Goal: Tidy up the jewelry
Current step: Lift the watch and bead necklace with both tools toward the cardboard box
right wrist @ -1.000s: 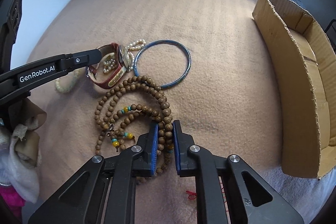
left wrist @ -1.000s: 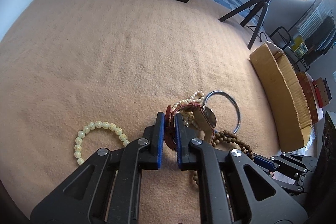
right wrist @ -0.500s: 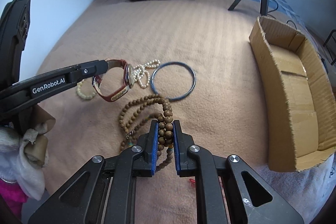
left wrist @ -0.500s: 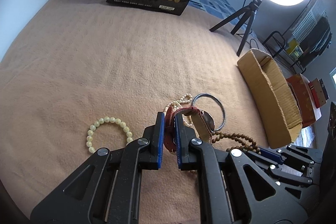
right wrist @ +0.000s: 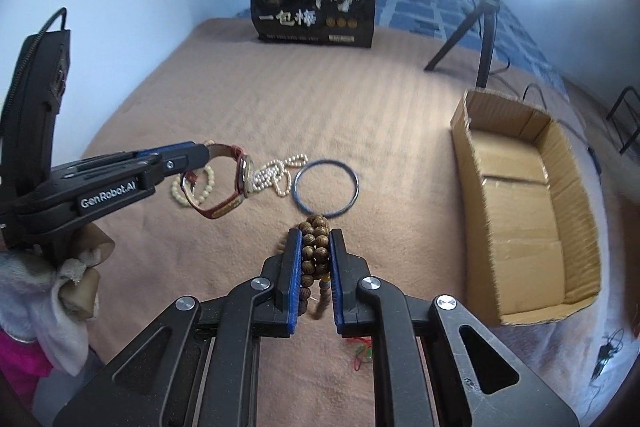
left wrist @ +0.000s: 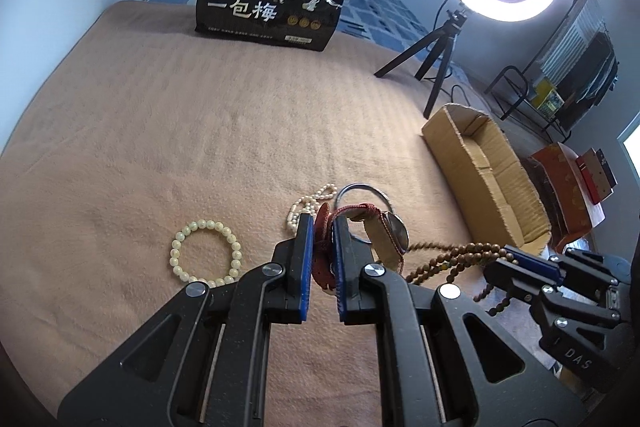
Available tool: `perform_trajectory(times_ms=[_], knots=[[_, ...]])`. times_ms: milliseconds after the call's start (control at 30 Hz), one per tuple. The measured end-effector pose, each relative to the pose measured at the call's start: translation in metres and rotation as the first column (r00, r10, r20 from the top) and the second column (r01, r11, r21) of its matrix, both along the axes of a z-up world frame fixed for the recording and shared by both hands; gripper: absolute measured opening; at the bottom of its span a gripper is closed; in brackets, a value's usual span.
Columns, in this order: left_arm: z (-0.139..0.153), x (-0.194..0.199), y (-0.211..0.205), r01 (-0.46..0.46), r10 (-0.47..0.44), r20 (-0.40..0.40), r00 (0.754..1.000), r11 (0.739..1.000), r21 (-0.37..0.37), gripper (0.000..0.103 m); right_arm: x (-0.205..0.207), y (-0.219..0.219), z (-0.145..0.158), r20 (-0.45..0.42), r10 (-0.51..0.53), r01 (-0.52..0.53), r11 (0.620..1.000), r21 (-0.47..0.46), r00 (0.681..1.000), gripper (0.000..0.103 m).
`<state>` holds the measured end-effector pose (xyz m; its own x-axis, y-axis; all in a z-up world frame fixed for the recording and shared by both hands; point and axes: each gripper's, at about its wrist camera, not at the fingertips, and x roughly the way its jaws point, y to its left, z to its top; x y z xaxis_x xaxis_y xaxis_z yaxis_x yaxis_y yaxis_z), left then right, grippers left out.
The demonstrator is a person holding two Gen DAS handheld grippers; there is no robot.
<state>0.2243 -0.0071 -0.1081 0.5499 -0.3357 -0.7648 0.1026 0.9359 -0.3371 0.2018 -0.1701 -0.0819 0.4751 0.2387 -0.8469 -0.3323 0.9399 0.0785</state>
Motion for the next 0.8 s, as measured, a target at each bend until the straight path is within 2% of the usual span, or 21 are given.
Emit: perform_trajectory(times_ms=[433, 800], knots=[[0.025, -0.009, -0.023, 0.048, -0.046, 0.049, 0.998, 0.998, -0.041, 0.008, -0.006, -0.025, 0.049, 0.108, -0.018, 0.019, 1.0, -0.007, 0.994, 0.011], [0.038, 0.0, -0.056, 0.092, -0.087, 0.077, 0.993, 0.993, -0.076, 0.008, -0.002, -0.082, 0.08, 0.195, -0.105, 0.112, 0.993, -0.029, 0.975, 0.011]])
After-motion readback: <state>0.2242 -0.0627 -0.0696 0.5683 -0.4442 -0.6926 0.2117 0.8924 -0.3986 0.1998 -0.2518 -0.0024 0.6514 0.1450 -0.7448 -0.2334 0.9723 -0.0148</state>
